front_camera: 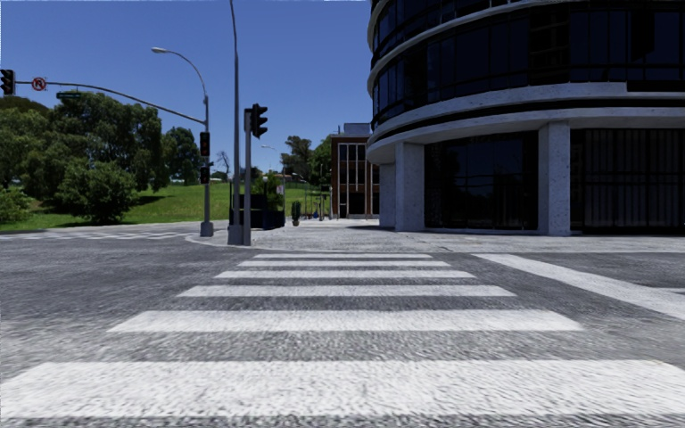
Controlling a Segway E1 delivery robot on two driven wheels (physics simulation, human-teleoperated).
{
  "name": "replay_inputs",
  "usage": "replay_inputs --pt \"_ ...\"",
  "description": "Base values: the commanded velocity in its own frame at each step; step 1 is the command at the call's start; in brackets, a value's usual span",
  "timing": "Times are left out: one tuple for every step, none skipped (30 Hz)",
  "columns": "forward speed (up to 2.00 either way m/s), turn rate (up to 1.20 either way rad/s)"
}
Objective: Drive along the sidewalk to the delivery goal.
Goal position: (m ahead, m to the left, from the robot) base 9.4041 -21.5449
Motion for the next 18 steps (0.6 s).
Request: replay_inputs --pt "1.87 0.00" --pt "1.87 0.00" --pt "1.87 0.00" --pt "1.87 0.00" --pt "1.87 0.00" --pt "1.87 0.00" --pt "1.87 0.00" --pt "1.87 0.00" --pt "1.87 0.00" --pt "1.87 0.00" --pt "1.87 0.00" --pt "1.87 0.00" --pt "1.87 0.00" --pt "1.86 0.00" --pt "1.86 0.00" --pt "1.86 0.00" --pt "1.86 0.00" --pt "1.86 0.00"
